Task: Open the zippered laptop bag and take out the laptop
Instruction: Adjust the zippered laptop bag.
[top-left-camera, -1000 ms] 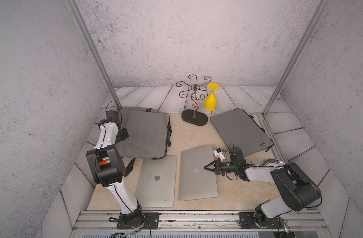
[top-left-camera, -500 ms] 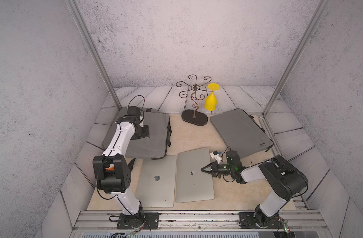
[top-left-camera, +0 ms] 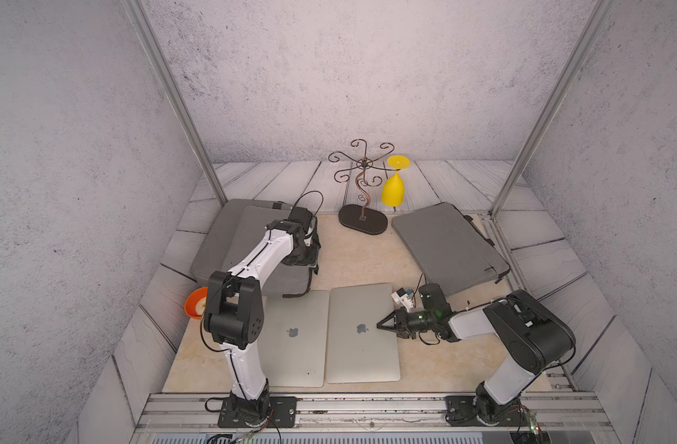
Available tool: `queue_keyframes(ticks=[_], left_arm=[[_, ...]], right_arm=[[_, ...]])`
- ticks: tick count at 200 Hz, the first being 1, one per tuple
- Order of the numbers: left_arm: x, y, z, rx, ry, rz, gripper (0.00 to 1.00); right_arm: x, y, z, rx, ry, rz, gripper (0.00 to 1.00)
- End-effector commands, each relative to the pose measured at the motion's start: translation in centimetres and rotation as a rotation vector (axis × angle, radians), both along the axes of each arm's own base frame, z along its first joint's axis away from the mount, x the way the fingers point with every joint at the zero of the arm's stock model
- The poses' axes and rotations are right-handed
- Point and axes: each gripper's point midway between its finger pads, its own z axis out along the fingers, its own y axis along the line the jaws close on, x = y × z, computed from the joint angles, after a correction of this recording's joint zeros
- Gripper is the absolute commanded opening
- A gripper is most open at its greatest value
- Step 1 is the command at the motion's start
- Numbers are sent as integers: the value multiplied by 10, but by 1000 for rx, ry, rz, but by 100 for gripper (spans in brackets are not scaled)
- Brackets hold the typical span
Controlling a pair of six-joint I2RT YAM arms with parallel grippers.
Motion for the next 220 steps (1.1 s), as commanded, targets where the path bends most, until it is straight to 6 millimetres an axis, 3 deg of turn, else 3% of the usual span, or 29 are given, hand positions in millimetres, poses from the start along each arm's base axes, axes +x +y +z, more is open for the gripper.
queue_keyframes(ticks=[1,60,98,142,181,220], left_arm=[[8,4,-11,97,-8,-14,56],[25,8,-34,228,4,-65,58],[28,21,-50,344,42,-88,58],[30,15,-62,348,63,-107,58],[28,-7,-53,307,29,-126,58],[24,6,-72,445,80,-150,58]], right_arm=[[-7,2,16,21,-54,59,34],[-11,-7,15,-53,-89,70,46],[-16,-17,18,-138,-113,98,54],[-20,-28,21,-216,-149,121,58],[-19,-35,22,-265,-163,109,64],[-17,-44,26,-330,-204,104,68]])
